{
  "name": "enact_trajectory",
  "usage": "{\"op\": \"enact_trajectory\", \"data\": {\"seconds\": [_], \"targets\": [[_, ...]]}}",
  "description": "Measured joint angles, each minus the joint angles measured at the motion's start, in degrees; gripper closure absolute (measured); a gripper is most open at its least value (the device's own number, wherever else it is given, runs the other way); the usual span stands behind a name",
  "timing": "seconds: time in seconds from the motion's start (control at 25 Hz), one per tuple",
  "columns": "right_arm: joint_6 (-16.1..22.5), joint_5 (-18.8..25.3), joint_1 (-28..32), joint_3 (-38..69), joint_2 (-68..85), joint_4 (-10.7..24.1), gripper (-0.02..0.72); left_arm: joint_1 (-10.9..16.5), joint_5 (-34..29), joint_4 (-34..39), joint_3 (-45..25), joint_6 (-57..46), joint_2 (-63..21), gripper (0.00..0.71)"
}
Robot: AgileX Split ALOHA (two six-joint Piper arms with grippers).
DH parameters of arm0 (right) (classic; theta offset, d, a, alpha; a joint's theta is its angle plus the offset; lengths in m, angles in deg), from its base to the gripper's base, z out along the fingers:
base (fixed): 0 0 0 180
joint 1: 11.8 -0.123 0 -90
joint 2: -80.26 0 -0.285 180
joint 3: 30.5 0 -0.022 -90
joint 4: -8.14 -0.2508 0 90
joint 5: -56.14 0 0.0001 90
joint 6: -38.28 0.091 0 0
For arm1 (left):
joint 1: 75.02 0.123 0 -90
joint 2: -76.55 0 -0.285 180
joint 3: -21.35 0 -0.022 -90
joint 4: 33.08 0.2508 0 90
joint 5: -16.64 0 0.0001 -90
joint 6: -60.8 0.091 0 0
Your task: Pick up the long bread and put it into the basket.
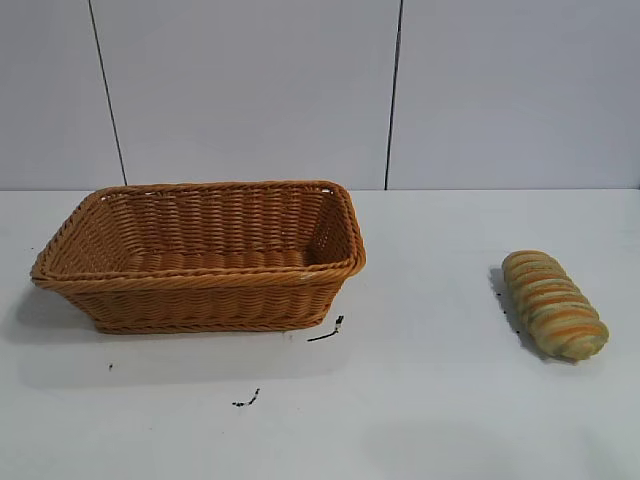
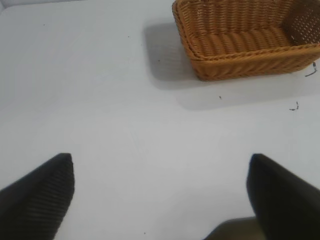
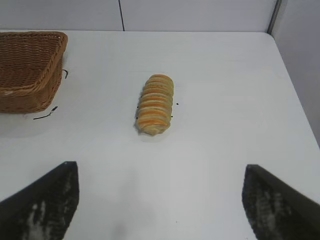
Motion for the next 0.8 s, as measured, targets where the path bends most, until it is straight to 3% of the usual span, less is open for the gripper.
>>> {"op": "enact_trajectory", "data": {"seconds": [0.68,0.8], "targets": [[0.0,-6.1,0.0,-23.0,-60.4,0.4,0.010,0.0,0.0,0.0,0.0,0.0,0.0,0.014],[0.0,-8.8,0.0,-28.1,-68.7,0.4,0.010,0.0,0.0,0.0,0.0,0.0,0.0,0.014]]}}
